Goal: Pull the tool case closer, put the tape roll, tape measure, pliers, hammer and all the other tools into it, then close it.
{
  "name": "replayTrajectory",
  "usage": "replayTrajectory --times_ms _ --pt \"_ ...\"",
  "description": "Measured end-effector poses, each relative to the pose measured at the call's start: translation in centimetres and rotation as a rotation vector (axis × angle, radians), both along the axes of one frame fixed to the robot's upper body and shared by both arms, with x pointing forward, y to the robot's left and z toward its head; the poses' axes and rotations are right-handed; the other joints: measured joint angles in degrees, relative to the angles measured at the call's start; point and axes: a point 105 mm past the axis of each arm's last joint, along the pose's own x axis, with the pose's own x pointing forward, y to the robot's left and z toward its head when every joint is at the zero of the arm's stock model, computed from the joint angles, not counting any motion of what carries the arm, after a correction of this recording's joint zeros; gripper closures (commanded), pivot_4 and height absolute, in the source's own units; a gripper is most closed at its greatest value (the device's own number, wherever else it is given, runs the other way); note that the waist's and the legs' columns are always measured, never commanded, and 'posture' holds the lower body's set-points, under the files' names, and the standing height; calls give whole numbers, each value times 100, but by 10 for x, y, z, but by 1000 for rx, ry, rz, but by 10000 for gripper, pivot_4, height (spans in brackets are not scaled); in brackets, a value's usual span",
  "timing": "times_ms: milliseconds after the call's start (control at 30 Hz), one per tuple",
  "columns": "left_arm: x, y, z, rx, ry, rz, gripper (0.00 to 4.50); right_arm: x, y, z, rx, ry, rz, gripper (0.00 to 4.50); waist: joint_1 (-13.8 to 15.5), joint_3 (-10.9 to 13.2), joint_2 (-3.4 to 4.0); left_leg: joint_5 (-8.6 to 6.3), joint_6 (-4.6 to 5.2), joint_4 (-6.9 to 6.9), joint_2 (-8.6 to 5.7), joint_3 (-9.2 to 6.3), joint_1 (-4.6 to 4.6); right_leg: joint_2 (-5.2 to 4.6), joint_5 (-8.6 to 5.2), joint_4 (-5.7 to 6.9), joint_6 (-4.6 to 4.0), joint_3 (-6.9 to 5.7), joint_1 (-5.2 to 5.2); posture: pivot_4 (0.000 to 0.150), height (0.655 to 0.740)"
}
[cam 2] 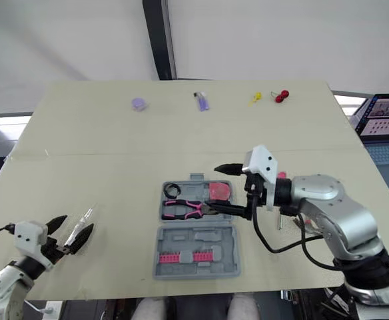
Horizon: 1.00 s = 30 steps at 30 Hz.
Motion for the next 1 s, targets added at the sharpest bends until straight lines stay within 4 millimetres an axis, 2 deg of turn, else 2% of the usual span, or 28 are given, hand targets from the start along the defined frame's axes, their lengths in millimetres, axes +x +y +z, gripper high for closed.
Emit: replayTrajectory --times_ms 367,800,900,1000 --pt "-2 5 -13 -28 54 56 0 0 6 2 -35 -12 36 100 4 -1 -2 0 0 1 0 0 0 0 0 0 0 0 0 1500 7400" --pt "7 -1 -12 -44 42 52 0 1 6 2 -50 -24 26 100 16 -1 -2 0 0 2 -1 0 0 -1 0 1 0 0 2 1500 7400" --pt "8 -2 -13 -45 42 50 7973 2 6 2 -49 -24 26 0 17 -1 -2 0 0 2 -1 0 0 -1 0 1 0 0 2 1500 7400" --pt "8 -3 -13 -49 42 48 21362 2 6 1 -50 -24 25 0 15 -1 -2 0 0 2 -1 0 0 -1 0 1 0 0 2 1500 7400"
